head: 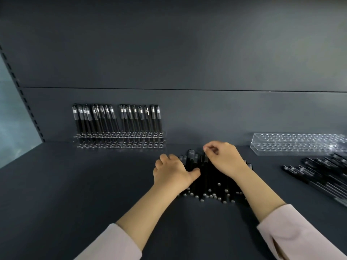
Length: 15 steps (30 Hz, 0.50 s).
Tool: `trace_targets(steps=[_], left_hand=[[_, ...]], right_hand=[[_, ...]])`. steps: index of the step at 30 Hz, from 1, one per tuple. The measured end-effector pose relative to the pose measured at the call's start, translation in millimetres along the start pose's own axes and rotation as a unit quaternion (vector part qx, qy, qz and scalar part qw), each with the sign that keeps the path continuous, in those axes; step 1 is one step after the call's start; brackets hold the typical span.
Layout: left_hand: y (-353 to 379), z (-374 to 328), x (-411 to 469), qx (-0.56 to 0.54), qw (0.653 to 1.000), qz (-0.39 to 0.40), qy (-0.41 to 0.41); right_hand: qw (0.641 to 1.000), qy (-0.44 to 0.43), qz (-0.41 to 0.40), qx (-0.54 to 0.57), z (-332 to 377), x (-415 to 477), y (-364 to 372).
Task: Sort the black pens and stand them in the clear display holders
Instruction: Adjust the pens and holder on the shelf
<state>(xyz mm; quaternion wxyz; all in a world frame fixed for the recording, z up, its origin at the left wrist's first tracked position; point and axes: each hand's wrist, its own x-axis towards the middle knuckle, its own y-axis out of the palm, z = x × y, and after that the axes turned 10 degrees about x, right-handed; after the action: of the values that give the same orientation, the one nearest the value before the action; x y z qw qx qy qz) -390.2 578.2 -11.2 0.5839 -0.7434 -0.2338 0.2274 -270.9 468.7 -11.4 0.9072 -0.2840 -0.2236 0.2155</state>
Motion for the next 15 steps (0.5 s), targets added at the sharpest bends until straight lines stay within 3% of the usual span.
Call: trace_targets(steps=[15], left_hand=[[-5.9,7.0,4.7,-0.039,0.998,0.036,0.014]], right_hand=[[1.0,0.011,-0.004,0.004,-0.8,-1.5,0.8]])
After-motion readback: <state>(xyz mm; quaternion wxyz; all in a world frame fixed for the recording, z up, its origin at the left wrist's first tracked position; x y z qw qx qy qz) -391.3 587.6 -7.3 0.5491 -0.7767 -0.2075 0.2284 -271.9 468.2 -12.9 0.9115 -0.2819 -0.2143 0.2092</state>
